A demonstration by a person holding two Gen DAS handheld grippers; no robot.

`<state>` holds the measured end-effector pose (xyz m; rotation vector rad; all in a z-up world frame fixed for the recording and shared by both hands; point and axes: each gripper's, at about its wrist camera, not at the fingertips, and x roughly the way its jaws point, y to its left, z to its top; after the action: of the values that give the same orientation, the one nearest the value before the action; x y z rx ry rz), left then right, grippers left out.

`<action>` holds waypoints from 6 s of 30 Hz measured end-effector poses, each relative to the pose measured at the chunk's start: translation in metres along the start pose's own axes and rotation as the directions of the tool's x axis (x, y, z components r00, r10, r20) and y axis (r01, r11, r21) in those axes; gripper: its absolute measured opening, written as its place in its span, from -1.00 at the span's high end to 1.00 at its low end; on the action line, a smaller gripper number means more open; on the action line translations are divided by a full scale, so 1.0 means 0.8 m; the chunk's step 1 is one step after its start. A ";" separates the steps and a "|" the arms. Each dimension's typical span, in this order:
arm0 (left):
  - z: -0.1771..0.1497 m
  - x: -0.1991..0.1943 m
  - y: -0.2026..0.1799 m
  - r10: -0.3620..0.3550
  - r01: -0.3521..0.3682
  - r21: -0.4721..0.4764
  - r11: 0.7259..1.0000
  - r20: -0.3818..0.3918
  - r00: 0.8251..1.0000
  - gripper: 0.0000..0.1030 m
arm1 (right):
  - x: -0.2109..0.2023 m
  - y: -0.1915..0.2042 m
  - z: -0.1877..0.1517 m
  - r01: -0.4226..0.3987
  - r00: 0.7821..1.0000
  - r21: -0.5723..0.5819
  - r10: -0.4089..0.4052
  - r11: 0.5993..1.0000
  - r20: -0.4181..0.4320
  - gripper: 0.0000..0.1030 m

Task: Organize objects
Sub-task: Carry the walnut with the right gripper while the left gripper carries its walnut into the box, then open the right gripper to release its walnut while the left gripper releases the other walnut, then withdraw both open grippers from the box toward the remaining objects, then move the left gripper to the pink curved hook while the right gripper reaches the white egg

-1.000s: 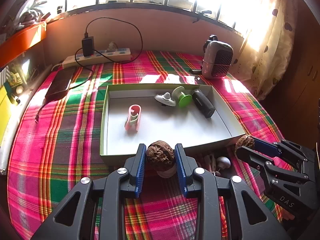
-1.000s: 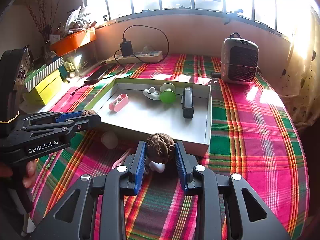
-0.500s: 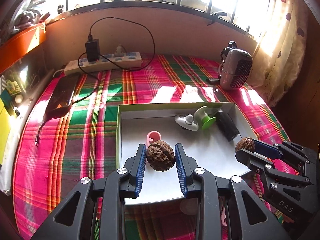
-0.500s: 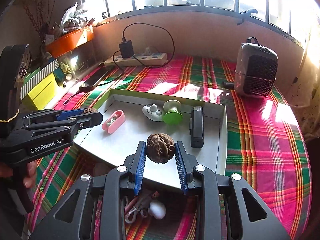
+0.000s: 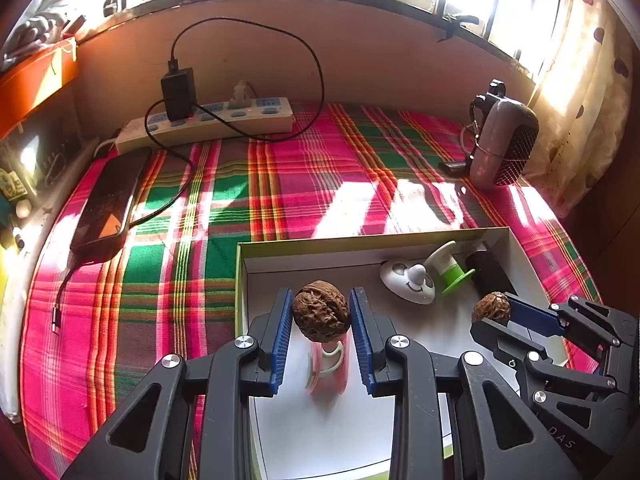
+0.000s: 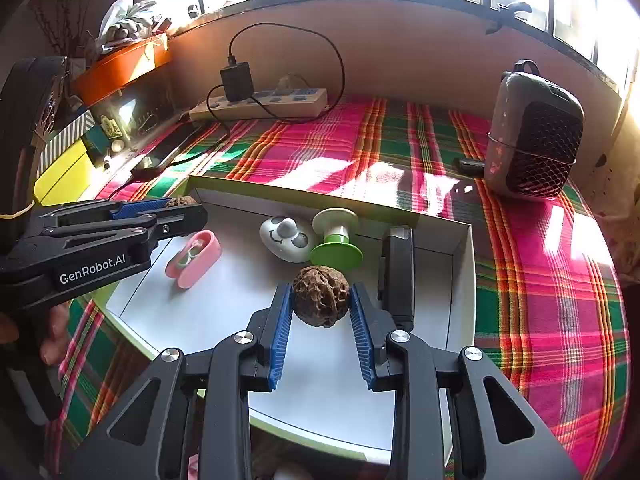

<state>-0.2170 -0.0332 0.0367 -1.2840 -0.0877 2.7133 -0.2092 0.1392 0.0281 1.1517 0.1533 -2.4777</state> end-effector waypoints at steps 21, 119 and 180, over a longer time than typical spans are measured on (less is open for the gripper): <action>0.014 0.039 0.003 0.023 -0.022 0.007 1.000 -0.038 0.999 0.48 | 0.023 0.006 0.004 0.079 0.997 -0.060 -0.080 0.995 -0.004 0.40; -0.088 -0.090 -0.032 -0.030 0.029 0.022 0.999 0.051 0.998 0.47 | -0.101 -0.005 -0.069 0.146 0.984 0.065 -0.152 0.987 0.098 0.15; -0.144 -0.072 -0.109 -0.143 0.157 0.125 0.980 -0.107 0.984 0.35 | -0.102 -0.041 -0.130 0.108 0.992 0.132 -0.115 0.985 0.043 0.15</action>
<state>-0.0829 0.0432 0.0171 -1.3127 0.0071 2.4807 -0.1009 0.2218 0.0194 1.1597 0.0438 -2.6469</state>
